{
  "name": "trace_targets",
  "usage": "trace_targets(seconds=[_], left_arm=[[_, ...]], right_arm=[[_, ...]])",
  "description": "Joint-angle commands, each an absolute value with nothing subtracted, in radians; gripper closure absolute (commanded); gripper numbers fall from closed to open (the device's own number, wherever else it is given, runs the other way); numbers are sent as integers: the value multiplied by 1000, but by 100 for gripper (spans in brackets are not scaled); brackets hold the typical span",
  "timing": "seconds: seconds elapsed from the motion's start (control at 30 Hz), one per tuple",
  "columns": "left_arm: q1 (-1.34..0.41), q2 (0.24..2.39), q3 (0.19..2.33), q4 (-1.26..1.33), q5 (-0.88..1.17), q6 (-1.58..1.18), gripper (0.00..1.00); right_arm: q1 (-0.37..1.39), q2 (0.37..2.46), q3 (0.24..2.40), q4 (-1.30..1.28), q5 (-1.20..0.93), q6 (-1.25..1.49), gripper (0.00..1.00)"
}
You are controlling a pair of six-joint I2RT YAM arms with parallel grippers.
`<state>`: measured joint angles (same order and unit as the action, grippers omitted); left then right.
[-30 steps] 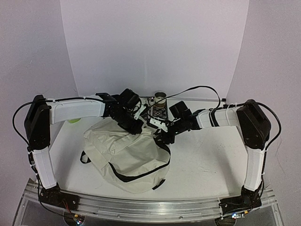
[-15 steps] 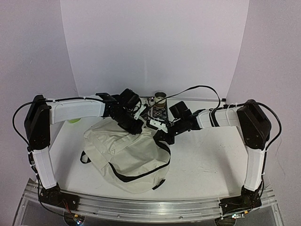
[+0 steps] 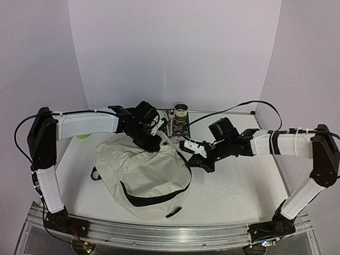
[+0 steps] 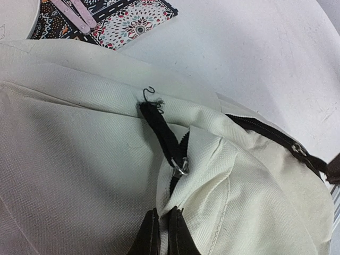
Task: Pack the student bag
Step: Zip the student bag into the largest pocket of the bag, then hold the largest pocket of the student bag.
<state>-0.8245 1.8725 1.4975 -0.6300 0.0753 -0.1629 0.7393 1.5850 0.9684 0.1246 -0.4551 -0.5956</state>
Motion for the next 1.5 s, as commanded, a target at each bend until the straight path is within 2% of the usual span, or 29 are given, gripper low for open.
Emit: trace_targets(seconds=[0.0,0.17,0.37,0.67,0.83,0.93,1.03,1.1,1.2,1.37,1.47], left_arm=[[-804,1872,1510,-621,5,-204,100],[-802,1907,1535,-620,-44,-235,100],[-802,1951,1559,-605,-138,-296,100],[-806,1971,1553,-440,-101,-358,100],[-826,1965,1522,-379,-108,-396,100],[-834,1946,1498,-352,-134,-400,100],[-838,1874,1438,-293,-146,-397,95],[-840,1824,1410,-268,-147,-390,86],[-844,1742,1370,-257,-152,-381,68],[-857,1614,1296,-254,-129,-377,51],[-885,1554,1256,-256,-124,-378,46]], right_arm=[[846,1476,884,38,-446,-479,100],[957,1373,844,1,-439,-354,100],[996,1270,836,23,-520,-200,100],[1059,1407,917,39,-528,-80,100],[1074,1423,977,41,-479,-10,100],[1074,1378,974,39,-367,31,100],[1074,1350,961,35,-268,68,100],[1074,1346,955,33,-241,94,94],[1074,1343,956,21,-221,139,72],[1073,1298,952,-24,-115,215,46],[1072,1256,931,-43,-20,273,31]])
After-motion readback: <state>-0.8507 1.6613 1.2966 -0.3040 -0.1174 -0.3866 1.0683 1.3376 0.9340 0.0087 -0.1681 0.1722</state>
